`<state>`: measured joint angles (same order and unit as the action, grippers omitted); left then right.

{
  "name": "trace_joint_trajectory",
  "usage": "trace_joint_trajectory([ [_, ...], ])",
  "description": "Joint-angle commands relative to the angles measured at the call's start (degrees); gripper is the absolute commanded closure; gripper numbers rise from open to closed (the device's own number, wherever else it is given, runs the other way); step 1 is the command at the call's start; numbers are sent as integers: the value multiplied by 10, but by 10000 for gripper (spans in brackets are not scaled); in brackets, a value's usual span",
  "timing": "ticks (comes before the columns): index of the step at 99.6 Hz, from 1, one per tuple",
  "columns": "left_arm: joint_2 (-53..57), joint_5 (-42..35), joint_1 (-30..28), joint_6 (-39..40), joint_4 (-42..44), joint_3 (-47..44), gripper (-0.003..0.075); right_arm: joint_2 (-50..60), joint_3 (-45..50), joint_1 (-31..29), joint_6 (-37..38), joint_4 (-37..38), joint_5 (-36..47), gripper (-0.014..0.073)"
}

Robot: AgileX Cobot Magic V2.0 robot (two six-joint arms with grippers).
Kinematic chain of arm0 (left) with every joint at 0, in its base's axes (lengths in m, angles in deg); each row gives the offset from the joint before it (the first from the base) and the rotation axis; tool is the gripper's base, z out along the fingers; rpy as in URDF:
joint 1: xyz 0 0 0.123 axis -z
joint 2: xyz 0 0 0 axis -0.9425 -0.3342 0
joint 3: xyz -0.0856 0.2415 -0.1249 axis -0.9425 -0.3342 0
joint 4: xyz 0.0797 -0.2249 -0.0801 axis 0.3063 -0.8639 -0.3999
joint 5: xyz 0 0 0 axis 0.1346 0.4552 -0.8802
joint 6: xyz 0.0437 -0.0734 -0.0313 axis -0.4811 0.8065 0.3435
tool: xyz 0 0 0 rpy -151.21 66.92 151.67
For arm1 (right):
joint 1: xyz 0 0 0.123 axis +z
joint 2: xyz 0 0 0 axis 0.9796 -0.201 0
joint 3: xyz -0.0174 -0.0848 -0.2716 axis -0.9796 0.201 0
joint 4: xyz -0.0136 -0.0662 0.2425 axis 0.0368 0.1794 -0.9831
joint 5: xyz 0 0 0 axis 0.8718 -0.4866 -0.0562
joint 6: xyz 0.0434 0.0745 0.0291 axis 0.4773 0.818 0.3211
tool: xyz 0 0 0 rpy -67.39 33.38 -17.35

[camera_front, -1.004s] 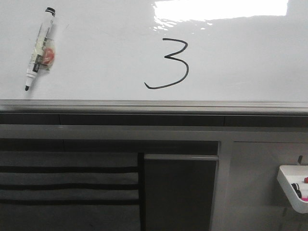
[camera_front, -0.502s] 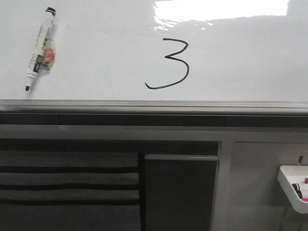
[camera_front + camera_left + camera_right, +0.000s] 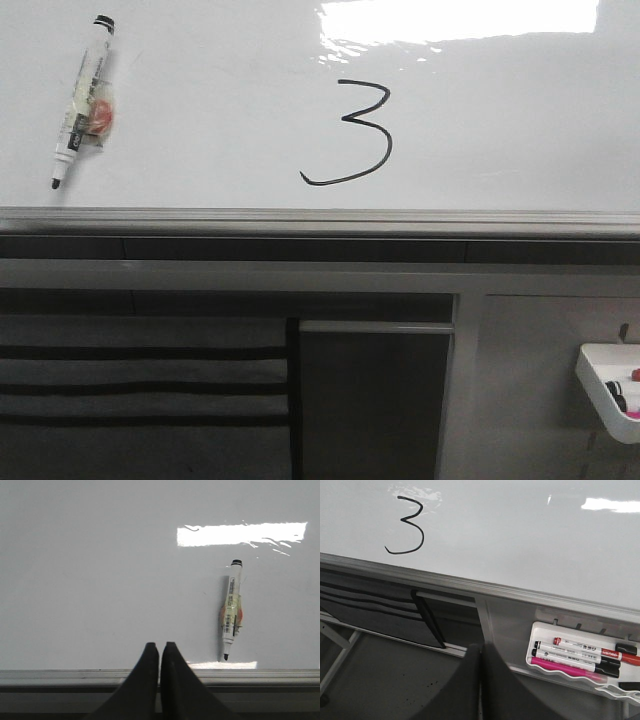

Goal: Write number 3 on whiteboard

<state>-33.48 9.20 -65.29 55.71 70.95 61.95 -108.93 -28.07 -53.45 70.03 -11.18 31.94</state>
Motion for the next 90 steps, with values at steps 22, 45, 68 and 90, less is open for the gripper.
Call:
trace_joint_trajectory([
  [22, 18, -43, -20, 8, -5, 0, 739, -2, -14, -3, 1, 11, 42, 668],
  [45, 18, -43, -20, 8, -5, 0, 739, -2, -14, -3, 1, 11, 42, 668],
  [68, 18, -43, -20, 8, -5, 0, 739, -2, -14, -3, 1, 11, 42, 668],
  [90, 18, -43, -20, 8, -5, 0, 739, 35, 6, -36, 6, 3, 78, 668],
])
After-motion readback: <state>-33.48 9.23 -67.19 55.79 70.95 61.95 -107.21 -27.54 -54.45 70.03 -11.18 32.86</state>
